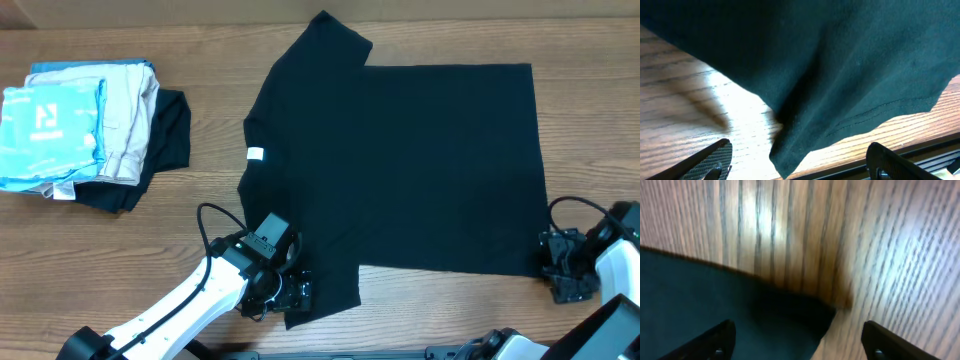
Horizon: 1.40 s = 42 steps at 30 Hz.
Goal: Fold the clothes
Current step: 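Grasp the bottom-right hem with the right gripper, holding left hem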
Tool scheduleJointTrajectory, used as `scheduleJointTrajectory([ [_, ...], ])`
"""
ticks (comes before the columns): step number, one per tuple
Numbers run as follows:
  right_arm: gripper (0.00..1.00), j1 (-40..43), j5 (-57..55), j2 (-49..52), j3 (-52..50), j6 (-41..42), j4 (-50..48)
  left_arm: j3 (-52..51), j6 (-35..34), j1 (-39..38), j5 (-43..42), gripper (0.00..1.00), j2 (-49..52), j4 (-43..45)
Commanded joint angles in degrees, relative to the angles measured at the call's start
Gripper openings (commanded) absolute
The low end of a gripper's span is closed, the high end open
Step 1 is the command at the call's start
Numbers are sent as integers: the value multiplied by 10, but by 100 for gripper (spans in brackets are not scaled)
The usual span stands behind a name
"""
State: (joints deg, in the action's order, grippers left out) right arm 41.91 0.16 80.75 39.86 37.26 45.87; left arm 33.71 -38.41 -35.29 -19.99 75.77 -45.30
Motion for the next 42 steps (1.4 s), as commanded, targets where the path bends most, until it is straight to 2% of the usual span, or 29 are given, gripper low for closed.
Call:
scheduleJointTrajectory([
  [1,74,6,15,-3,-13,-1,-18,-2,16,-5,-7,88,0,2],
  [3,59,6,15,1,-13,-1,-30,-2,16,-5,-9,88,0,2],
  [11,59,6,17,68,-13,1,-43,-2,16,-5,-10,89,0,2],
  [12,51,6,17,69,-13,1,-45,-2,16,-5,-11,88,0,1],
  [13,39,6,17,69,-13,1,-45,-2,16,-5,-11,87,0,1],
  [14,20,6,17,69,-13,-2,-44,-2,16,-5,-11,80,0,1],
  [15,8,6,17,69,-13,-6,-43,-2,16,-5,-11,73,0,1],
  [16,4,6,17,69,-13,-6,-40,-2,16,-5,-11,54,0,1],
  [19,4,6,17,69,-13,-17,-39,-2,16,-5,-14,4,0,1],
  [26,4,5,30,66,22,-30,-21,13,16,-5,-25,5,0,-19],
  [27,4,5,30,66,22,-30,-21,13,16,-5,-23,40,0,-28],
  [29,4,5,30,66,22,-30,-22,13,16,-5,-23,64,0,-38],
  [31,4,5,30,66,22,-30,-23,12,16,-5,-19,73,0,-38],
  [36,4,5,29,67,22,-30,-23,9,-12,-19,-4,74,0,-24],
  [42,4,5,29,67,21,-30,-23,4,-35,-44,12,67,0,-20],
])
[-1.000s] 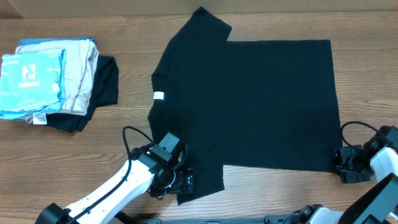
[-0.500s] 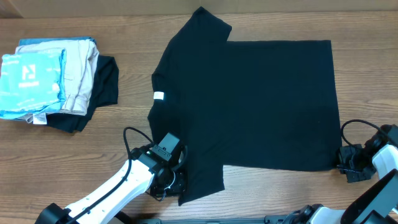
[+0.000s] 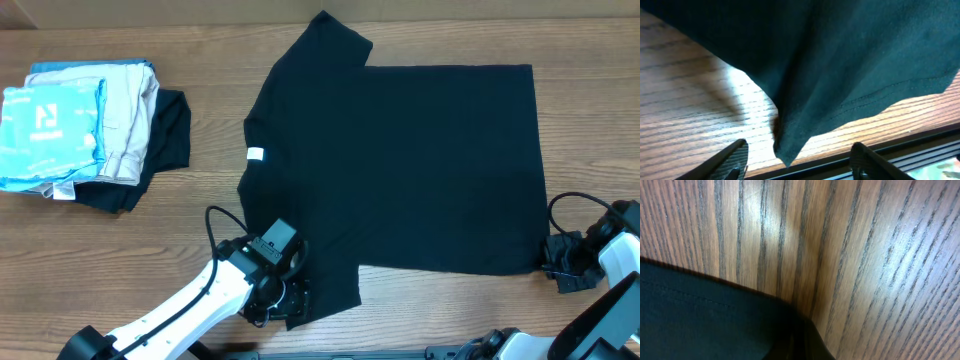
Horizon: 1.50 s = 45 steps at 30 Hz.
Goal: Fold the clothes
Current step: 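Grasp the bottom-right hem with the right gripper, holding left hem, then lift both bottom hem corners and fold them up toward the collar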
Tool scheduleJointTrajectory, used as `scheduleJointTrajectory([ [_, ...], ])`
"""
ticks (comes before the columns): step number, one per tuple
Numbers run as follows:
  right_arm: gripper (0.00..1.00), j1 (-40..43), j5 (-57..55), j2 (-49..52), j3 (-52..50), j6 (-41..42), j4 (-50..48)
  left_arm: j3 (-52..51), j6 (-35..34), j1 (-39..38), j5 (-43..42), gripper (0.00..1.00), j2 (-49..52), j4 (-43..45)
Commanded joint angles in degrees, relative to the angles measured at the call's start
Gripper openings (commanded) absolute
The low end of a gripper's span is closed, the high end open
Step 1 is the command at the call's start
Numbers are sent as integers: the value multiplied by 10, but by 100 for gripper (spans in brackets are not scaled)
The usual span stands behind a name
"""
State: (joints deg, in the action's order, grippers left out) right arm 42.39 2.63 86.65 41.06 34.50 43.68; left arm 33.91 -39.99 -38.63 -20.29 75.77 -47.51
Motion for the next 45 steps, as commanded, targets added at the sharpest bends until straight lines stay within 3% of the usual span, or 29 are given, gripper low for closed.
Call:
scheduleJointTrajectory([
  [1,4,1,5,8,9,-2,-1,0,-21,-12,19,67,0,2],
  [7,4,1,2,8,9,-2,-1,-24,-36,-12,24,66,10,37],
  [11,4,1,1,8,9,-2,-1,-27,-36,-11,20,41,62,59],
  [13,4,1,1,8,9,-2,-2,-26,-34,-10,7,36,86,71],
  [15,4,1,1,8,9,-2,-1,-24,-19,5,-13,4,97,70],
  [19,4,0,2,8,13,-4,-1,9,14,19,-14,4,97,17],
  [26,4,-46,18,8,99,-18,59,178,54,24,93,4,97,-123],
  [31,4,-110,2,8,176,-17,103,257,98,106,106,4,97,-168],
  [36,4,-148,15,9,207,-19,85,304,144,194,99,4,97,-144],
  [45,4,-216,24,34,209,-19,-51,346,199,214,148,4,112,7],
])
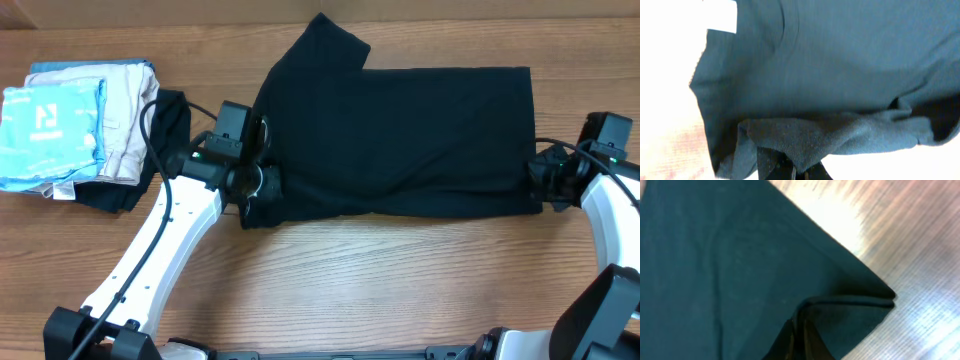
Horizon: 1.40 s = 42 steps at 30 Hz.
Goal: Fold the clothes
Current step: 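Lift both bottom hem corners and fold them up toward the collar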
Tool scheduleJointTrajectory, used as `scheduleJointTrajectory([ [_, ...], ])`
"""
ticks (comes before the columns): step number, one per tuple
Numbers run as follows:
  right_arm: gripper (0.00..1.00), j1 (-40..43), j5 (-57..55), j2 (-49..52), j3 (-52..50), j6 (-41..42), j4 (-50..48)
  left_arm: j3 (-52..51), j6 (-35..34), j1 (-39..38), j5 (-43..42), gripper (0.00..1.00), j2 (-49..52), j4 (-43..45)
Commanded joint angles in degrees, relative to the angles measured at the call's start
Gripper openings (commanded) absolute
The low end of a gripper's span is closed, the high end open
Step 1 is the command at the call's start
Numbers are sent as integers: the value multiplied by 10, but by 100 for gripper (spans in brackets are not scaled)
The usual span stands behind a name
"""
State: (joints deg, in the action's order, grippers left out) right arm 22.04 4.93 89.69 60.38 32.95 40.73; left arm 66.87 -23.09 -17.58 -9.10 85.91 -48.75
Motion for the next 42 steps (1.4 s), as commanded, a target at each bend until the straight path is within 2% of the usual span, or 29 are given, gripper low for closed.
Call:
scheduleJointTrajectory([
  [1,4,-13,1,3,15,1,-37,17,35,3,47,4,11,29],
  [5,4,-13,-6,4,15,0,-63,17,38,3,68,4,14,57],
  [9,4,-13,-18,15,15,0,-78,17,39,3,72,4,58,83],
  [12,4,-14,-18,43,15,-4,-105,17,40,3,72,4,104,105],
  [15,4,-15,-18,96,15,-44,-165,17,68,3,74,4,137,147],
  [20,4,-15,-18,127,15,-49,-226,17,90,3,83,4,140,161],
  [27,4,-18,-18,129,15,-49,-244,17,90,3,83,4,141,165],
  [33,4,-18,-18,132,15,-49,-255,17,90,3,83,5,180,177],
  [36,4,-18,-19,133,15,-49,-262,17,90,3,83,17,189,184],
  [37,18,-18,-23,134,15,-49,-270,17,90,3,82,33,189,193],
  [38,34,-18,-27,135,15,-49,-279,17,90,3,82,43,189,202],
  [39,55,-18,-32,137,15,-49,-292,18,90,3,80,69,189,211],
  [40,69,-18,-37,138,15,-50,-306,30,90,3,80,84,189,209],
  [41,79,-18,-38,138,15,-57,-317,48,90,3,80,90,188,200],
  [42,85,-18,-37,138,15,-71,-330,64,90,3,80,98,187,191],
])
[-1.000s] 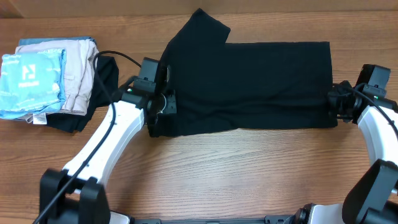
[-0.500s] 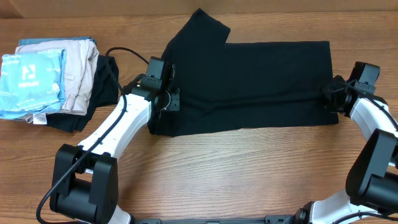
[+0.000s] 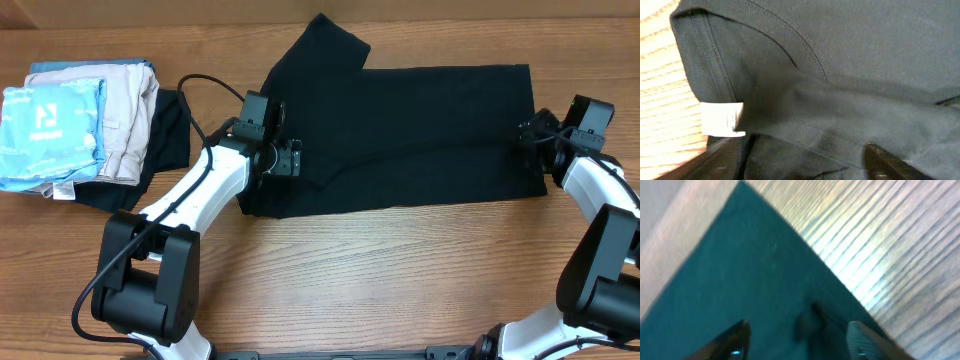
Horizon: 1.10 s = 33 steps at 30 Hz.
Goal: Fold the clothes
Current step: 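Lift both bottom hem corners and fold them up toward the collar, then lower the folded hem onto the shirt and open both grippers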
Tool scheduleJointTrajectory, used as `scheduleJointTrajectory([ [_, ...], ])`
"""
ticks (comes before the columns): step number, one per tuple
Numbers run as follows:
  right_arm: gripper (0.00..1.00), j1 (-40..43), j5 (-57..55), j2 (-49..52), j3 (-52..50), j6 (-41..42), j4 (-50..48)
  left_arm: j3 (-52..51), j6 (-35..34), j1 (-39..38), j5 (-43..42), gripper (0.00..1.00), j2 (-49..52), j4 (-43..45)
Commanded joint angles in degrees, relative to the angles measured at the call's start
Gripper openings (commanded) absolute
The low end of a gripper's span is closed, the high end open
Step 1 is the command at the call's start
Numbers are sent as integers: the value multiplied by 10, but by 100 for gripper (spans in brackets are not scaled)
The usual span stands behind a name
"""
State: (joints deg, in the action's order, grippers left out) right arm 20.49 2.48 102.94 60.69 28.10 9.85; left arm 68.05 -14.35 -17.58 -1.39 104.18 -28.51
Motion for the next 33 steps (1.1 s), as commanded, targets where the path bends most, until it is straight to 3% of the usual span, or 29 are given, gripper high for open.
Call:
scheduleJointTrajectory([
  [1,88,-2,-9,5,13,-38,-29,79,2,3,3,100,2,-28],
  [4,94,-2,48,-15,67,-86,61,210,-3,3,3,100,-2,-152],
  [5,93,-2,71,-25,86,-86,110,232,-12,3,3,89,-2,-190],
  [6,89,-2,85,-30,94,-86,137,238,-15,3,3,73,-2,-207],
  [7,68,-2,106,-36,98,-86,171,238,-20,3,3,26,-2,-233],
  [8,45,-2,114,-36,98,-86,187,234,-33,3,3,4,-2,-251],
  [9,19,-2,112,-36,98,-86,205,228,-42,3,3,4,-2,-268],
  [10,4,-2,111,-35,98,-86,223,224,-42,3,3,4,0,-279],
  [14,4,-2,105,-9,96,-108,275,170,-95,3,-3,4,2,-325],
  [18,4,-2,65,17,71,-123,260,95,-110,3,-27,4,2,-323],
  [25,4,-2,10,36,14,-120,230,-18,-110,3,28,4,3,-219],
  [33,4,-2,-51,36,-44,-97,217,-32,-110,3,87,4,4,-182],
])
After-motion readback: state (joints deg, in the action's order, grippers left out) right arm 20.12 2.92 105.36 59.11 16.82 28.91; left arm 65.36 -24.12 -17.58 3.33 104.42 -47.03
